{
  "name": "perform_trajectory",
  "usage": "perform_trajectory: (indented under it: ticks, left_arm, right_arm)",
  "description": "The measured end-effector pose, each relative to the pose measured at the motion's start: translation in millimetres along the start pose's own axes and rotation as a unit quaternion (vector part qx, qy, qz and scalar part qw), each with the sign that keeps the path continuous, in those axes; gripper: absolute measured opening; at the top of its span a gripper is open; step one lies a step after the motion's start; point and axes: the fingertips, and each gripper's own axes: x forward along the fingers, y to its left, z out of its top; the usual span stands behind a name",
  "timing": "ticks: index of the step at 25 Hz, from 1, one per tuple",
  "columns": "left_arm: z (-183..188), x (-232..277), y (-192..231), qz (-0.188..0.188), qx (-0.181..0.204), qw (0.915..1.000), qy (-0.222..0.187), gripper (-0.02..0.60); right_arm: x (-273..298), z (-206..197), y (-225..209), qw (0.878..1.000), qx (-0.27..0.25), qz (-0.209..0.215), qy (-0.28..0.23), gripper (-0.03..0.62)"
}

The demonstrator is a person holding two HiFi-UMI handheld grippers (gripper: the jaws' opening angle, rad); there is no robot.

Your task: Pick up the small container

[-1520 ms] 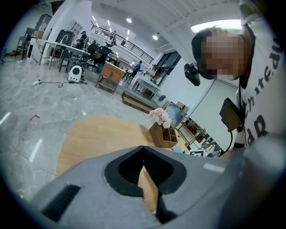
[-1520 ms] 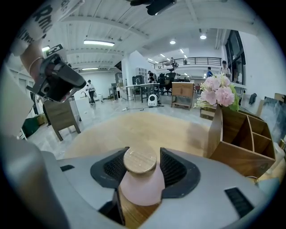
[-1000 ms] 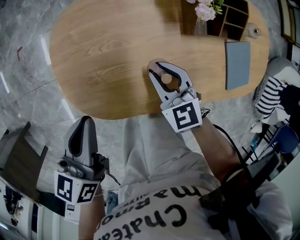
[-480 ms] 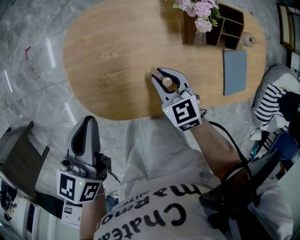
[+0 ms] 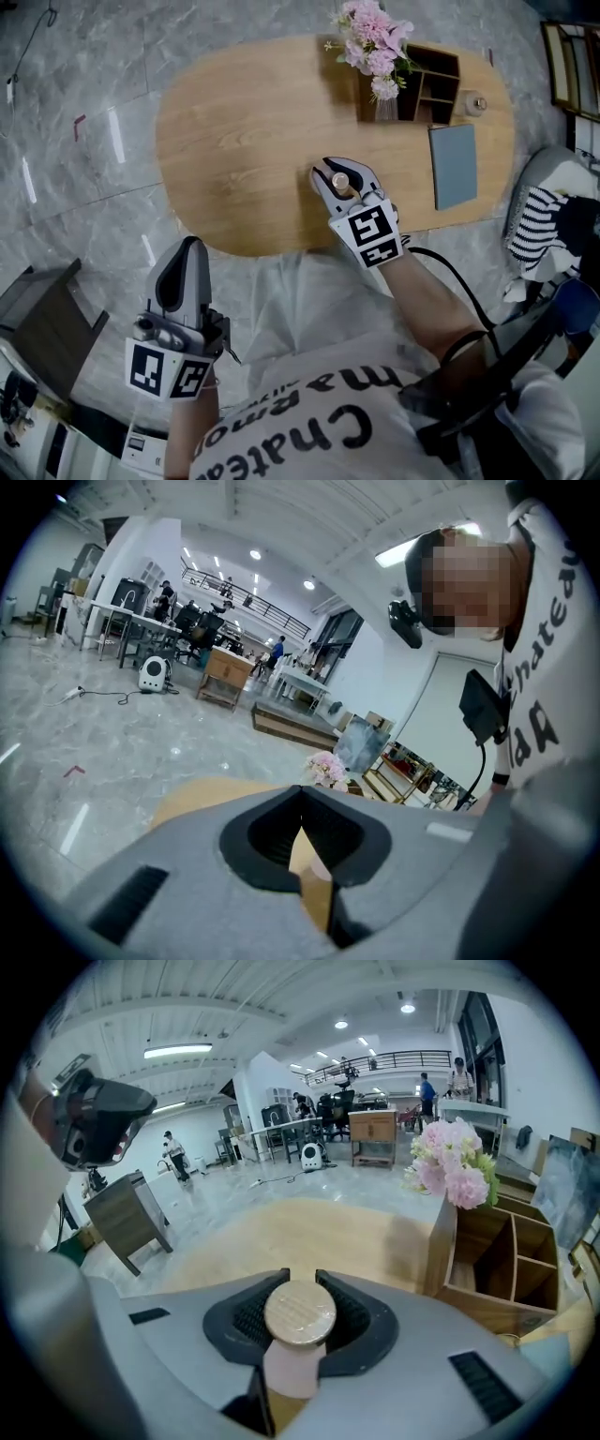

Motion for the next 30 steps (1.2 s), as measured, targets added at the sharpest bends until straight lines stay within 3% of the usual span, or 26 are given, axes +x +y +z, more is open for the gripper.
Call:
perform_trajectory:
  ticks: [7, 21, 30]
  left_arm:
    - [26.7, -19.5, -16.8, 0.003, 0.017, 0.9995, -0.026, 0.014]
    - [87.9, -42.3, -50.2, -0.010, 0.004, 0.9938, -0.111, 0.014]
    - [138.7, -53.6, -93.9, -0.052, 0.052, 0.9832, -0.167, 0.014]
  right_arm:
    - [-32.2, 32.3, -6.9, 0.999, 0.024, -0.021, -0.016, 0.087]
    - [-111.6, 129.1, 1.7, 0.995, 0.034, -0.051, -0.084, 0.087]
    - [-168.7, 195.3, 18.6, 0.987, 0.014, -0.044, -0.153, 0.087]
